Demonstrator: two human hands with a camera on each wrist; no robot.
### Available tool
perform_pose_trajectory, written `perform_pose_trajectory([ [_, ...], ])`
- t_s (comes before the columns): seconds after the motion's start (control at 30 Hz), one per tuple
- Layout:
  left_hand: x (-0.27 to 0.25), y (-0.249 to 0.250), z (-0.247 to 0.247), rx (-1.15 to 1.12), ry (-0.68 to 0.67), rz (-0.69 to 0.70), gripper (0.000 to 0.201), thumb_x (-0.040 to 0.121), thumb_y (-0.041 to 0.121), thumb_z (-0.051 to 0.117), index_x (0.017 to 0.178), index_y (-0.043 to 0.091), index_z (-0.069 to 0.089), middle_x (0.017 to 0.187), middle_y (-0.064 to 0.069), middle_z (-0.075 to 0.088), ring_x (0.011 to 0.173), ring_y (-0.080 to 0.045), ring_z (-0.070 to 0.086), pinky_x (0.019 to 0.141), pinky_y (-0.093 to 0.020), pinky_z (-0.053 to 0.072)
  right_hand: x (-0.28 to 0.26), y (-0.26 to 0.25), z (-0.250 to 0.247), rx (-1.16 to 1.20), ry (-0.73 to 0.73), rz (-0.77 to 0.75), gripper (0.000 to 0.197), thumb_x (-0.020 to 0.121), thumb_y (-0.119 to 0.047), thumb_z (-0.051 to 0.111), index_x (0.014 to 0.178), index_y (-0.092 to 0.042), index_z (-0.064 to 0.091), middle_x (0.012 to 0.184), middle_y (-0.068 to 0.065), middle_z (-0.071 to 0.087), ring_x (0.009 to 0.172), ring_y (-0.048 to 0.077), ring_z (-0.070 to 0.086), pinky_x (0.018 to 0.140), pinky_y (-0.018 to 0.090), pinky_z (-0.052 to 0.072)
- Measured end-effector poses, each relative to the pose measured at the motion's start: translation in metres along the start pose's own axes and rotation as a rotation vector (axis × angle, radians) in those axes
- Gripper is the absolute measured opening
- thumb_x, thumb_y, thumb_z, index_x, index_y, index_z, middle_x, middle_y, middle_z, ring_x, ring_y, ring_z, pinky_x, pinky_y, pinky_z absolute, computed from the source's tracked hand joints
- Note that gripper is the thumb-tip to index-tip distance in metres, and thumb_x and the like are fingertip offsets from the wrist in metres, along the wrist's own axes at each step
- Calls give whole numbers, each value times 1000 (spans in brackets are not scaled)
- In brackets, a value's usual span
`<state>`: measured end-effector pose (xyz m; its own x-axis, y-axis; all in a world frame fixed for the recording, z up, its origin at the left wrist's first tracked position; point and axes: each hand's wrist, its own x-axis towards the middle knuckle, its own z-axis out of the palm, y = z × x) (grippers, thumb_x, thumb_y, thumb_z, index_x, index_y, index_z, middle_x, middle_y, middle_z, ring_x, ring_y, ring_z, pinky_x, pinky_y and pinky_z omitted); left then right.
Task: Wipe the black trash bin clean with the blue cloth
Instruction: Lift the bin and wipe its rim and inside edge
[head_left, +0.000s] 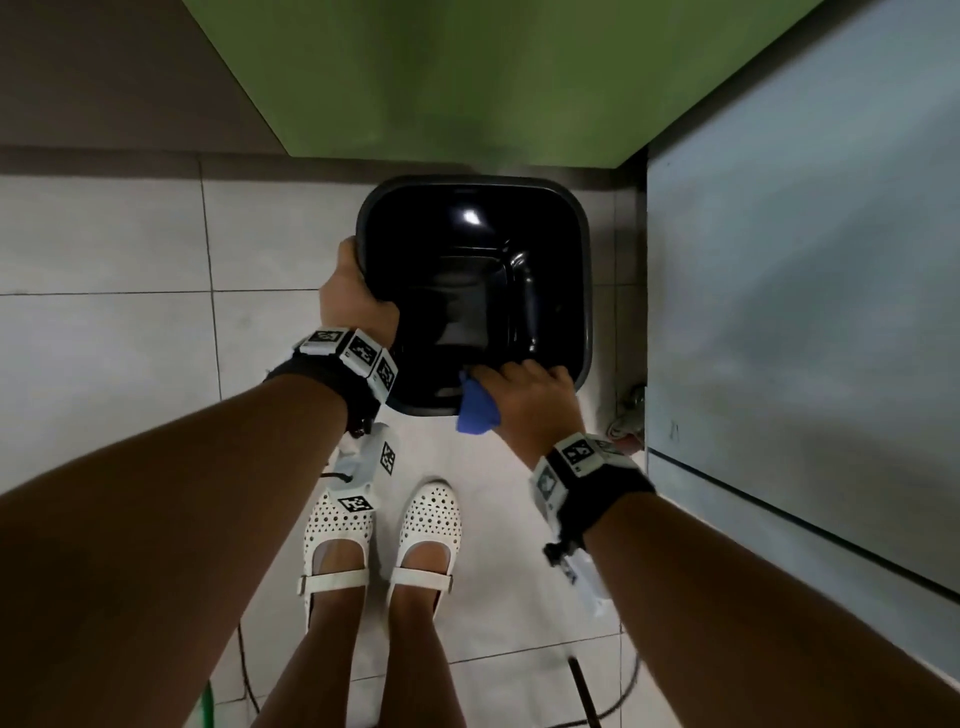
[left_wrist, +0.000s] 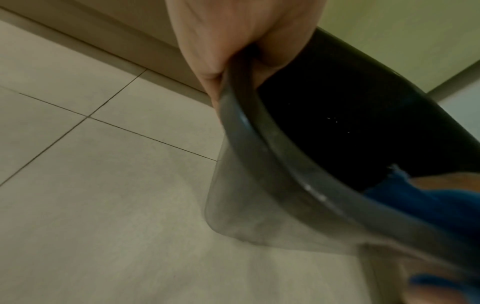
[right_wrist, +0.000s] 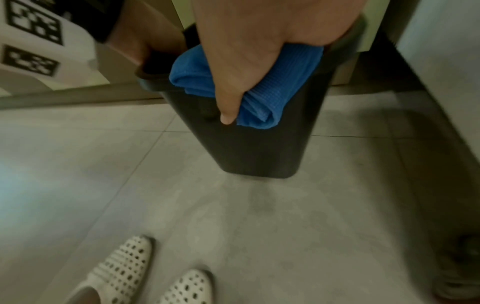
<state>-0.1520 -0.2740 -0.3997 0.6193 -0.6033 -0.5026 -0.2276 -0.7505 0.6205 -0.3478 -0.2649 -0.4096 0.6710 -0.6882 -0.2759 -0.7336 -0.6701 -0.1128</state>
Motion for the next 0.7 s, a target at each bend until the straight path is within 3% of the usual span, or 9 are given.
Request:
perform_pose_trajectory([
  [0.2, 0, -1, -2, 12, -29, -29, 44, 82, 2, 44, 125, 11, 40, 109, -19, 63, 99, -37, 58, 76, -30, 40, -1, 31, -8, -94, -70, -109, 51, 51, -21, 83, 100, -21, 69, 72, -4, 67, 70, 23, 62, 67, 31, 51],
  [0.37, -4, 2, -6, 62, -78, -58, 47, 84, 6, 46, 129, 11, 34, 111, -24, 62, 101, -43, 57, 81, -39, 45, 3, 20, -19, -67, -200, -73, 64, 32, -22, 89, 94, -23, 70, 69, -4, 67, 66, 23, 62, 64, 31, 52],
  [0.43, -6, 3, -10, 93, -96, -76, 55, 84, 8, 52, 134, 11, 30, 114, -24, 62, 105, -43, 56, 85, -41, 45, 10, 20, -34, -71, -331, -107, 67, 49, -28, 87, 112, -23, 63, 90, -1, 69, 86, 25, 62, 76, 35, 50],
  [0.5, -11, 3, -16, 117, -117, -82, 62, 85, 16, 56, 139, 9, 25, 116, -23, 62, 110, -42, 56, 90, -41, 44, 16, 21, -48, -49, -570, -109, 67, 77, -29, 71, 136, -23, 40, 124, 2, 56, 118, 27, 47, 97, 42, 38],
  [0.53, -15, 2, -20, 123, -128, -86, 64, 86, 19, 56, 140, 8, 23, 118, -22, 62, 112, -41, 55, 92, -41, 43, 18, 21, -53, -48, -644, -98, 66, 82, -27, 65, 140, -23, 32, 131, 3, 51, 124, 27, 40, 101, 43, 34],
  [0.7, -41, 3, -47, 164, -164, -161, 54, 89, 18, 48, 138, 9, 26, 128, -21, 56, 114, -38, 55, 94, -41, 44, 19, 11, -90, 95, -632, 42, 54, 87, -10, 53, 137, -20, 36, 126, 7, 55, 121, 29, 45, 100, 41, 39],
])
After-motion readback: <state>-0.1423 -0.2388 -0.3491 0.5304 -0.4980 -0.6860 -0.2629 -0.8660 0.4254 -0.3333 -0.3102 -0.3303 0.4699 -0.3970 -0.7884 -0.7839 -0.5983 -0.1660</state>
